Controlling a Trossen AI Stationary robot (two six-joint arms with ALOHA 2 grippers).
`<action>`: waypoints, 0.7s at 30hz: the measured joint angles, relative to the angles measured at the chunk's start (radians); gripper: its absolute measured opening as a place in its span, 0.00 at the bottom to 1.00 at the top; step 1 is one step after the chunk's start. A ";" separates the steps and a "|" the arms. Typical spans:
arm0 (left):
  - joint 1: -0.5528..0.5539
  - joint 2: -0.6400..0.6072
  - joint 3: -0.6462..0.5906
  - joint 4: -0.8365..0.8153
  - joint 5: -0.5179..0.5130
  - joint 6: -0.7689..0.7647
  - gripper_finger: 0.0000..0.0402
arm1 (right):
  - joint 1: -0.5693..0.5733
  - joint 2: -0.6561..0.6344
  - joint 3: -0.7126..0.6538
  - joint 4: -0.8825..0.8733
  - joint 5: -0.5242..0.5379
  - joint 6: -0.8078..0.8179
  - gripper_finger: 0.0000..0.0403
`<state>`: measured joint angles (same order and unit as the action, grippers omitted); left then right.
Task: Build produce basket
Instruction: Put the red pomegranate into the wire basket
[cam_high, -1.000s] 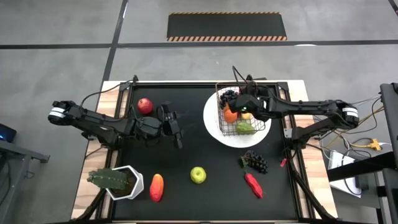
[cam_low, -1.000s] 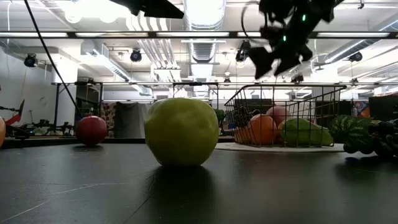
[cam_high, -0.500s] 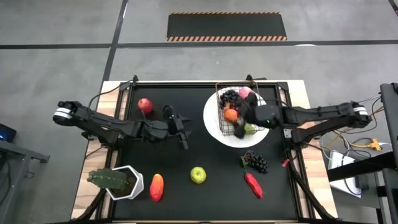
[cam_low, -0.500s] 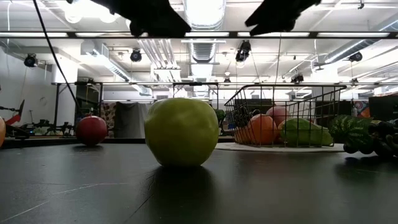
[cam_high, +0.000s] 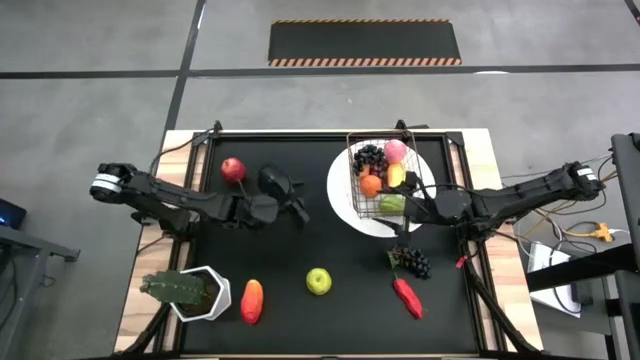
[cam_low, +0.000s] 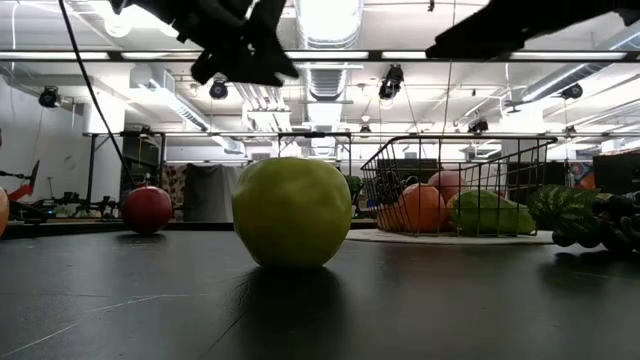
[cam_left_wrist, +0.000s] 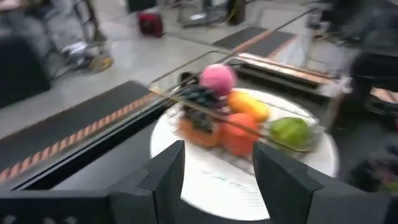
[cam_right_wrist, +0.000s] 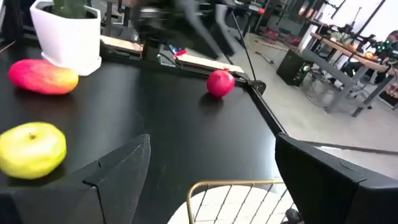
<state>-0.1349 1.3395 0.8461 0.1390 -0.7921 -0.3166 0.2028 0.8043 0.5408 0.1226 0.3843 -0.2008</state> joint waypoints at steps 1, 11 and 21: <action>0.021 -0.012 0.011 -0.059 -0.001 -0.028 0.41 | 0.000 -0.014 -0.013 0.002 0.000 -0.002 0.81; 0.440 -0.002 0.242 -0.915 0.334 -0.252 0.16 | 0.000 -0.141 -0.048 -0.006 -0.001 -0.020 0.81; 0.806 0.000 0.209 -1.046 0.632 -0.166 0.15 | 0.000 -0.174 -0.055 -0.098 -0.001 0.018 0.81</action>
<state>0.6714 1.3396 1.0549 -0.9070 -0.1604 -0.4828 0.2028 0.6304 0.4858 0.0246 0.3836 -0.1833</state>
